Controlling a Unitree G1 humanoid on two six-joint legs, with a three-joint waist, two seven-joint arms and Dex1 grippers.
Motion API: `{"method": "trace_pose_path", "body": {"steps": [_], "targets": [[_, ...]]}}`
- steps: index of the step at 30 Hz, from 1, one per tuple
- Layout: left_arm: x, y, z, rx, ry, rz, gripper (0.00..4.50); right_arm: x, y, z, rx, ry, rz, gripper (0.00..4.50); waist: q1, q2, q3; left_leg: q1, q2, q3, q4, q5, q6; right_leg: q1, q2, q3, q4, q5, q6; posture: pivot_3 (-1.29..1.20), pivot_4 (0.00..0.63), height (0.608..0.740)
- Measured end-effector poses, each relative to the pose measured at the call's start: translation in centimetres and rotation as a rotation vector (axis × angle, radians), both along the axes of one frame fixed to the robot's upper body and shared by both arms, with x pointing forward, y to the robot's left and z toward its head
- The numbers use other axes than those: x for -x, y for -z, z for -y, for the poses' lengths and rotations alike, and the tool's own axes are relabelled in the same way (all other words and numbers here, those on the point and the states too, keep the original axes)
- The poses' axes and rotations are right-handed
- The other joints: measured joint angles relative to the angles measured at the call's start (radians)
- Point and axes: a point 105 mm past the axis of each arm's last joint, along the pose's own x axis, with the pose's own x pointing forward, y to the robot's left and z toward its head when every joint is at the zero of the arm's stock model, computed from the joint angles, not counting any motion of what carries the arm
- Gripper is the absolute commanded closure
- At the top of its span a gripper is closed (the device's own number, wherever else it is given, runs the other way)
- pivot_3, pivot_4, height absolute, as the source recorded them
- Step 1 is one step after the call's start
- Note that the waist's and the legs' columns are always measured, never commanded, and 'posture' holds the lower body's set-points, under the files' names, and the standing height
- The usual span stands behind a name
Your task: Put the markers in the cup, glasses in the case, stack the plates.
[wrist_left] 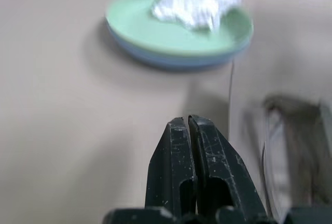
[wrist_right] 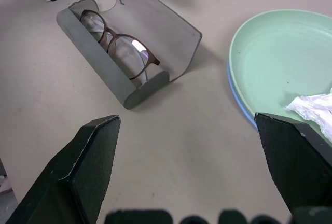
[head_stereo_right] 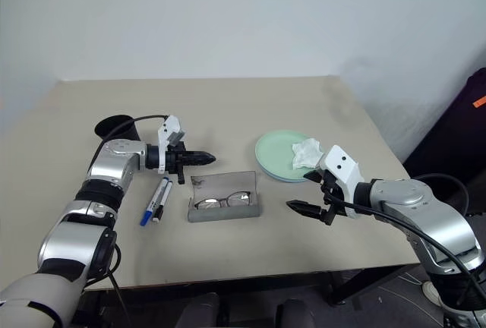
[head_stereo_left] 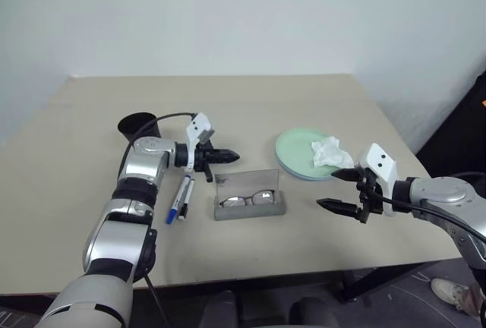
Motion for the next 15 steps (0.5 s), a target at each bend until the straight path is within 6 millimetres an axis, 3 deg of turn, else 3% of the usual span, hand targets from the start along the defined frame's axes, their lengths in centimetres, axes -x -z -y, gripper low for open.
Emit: {"method": "trace_pose_path", "body": {"steps": [8,15], "targets": [[1.1,3.8,0.2,-0.112,0.036,-0.030,4.49,0.0,0.0,0.0,0.000,-0.001,-0.001,0.00,0.000,-0.001,0.000,0.000,0.000,0.000,0.000,0.001,0.001,0.000,0.000,0.000,0.000,0.000,0.000,0.00,0.000,0.740],[2.2,3.5,1.0,-0.117,0.144,-0.033,4.49,-0.1,-0.1,-0.2,0.002,-0.009,0.003,0.00,0.000,-0.001,0.000,0.000,0.000,0.000,0.001,0.000,0.000,0.000,0.000,0.000,0.000,0.000,0.000,0.00,0.000,0.740]]}}
